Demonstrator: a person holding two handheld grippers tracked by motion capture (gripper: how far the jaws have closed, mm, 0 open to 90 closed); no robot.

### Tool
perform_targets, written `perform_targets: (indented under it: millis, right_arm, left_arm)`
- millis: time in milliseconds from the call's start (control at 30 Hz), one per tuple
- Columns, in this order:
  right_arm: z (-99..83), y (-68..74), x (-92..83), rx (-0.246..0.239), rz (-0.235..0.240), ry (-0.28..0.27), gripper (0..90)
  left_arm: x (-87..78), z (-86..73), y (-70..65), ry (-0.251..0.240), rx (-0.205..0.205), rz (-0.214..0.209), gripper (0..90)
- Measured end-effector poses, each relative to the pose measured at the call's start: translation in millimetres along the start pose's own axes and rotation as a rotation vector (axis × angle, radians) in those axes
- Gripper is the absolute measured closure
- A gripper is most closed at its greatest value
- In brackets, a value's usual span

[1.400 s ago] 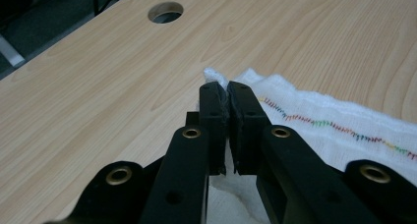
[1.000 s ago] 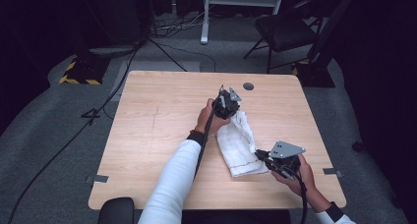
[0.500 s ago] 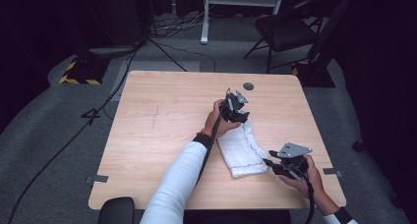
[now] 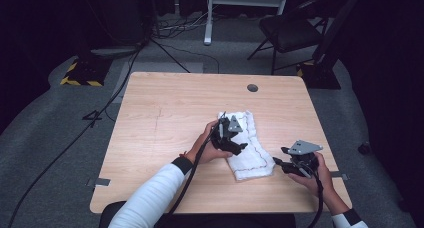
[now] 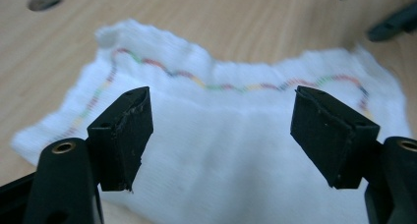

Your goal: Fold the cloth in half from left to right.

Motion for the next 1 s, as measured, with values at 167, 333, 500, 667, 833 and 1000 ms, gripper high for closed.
perform_targets:
  millis: [167, 333, 500, 667, 833, 1000]
  right_arm:
    - [-7.5, 0.1, 10.3, -0.022, 0.023, 0.048, 49.0]
    - [-13.7, -0.5, 14.8, -0.027, 0.039, 0.068, 49.2]
    - [-17.1, 1.9, 17.3, -0.034, 0.063, 0.087, 49.1]
    - [-16.8, 8.9, 17.9, -0.018, 0.116, 0.075, 49.5]
    - [-11.0, 27.3, 17.4, -0.061, 0.15, 0.078, 49.1]
    - [-3.9, 48.8, 17.8, -0.095, 0.188, 0.076, 47.7]
  left_arm:
    - [-1.0, -13.5, -27.0, 0.046, 0.05, -0.058, 24.4]
    - [3.2, -29.9, -44.3, 0.096, 0.094, -0.083, 24.4]
    - [4.7, -43.1, -47.3, 0.137, 0.101, -0.084, 24.6]
    - [-1.4, -53.2, -43.5, 0.151, 0.099, -0.083, 24.5]
    - [-13.9, -65.9, -40.3, 0.151, 0.087, -0.077, 24.8]
    - [-26.4, -78.4, -40.5, 0.15, 0.061, -0.074, 24.8]
Point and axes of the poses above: each handheld gripper's, and its own axes: x roughly forward along the jaws, z roughly out of its top, y roughly to its left, the point moved 5 cm from there along x, roughly forward along the jaws, and after that the axes turned 3 degrees about -x, right-handed, at the moved point
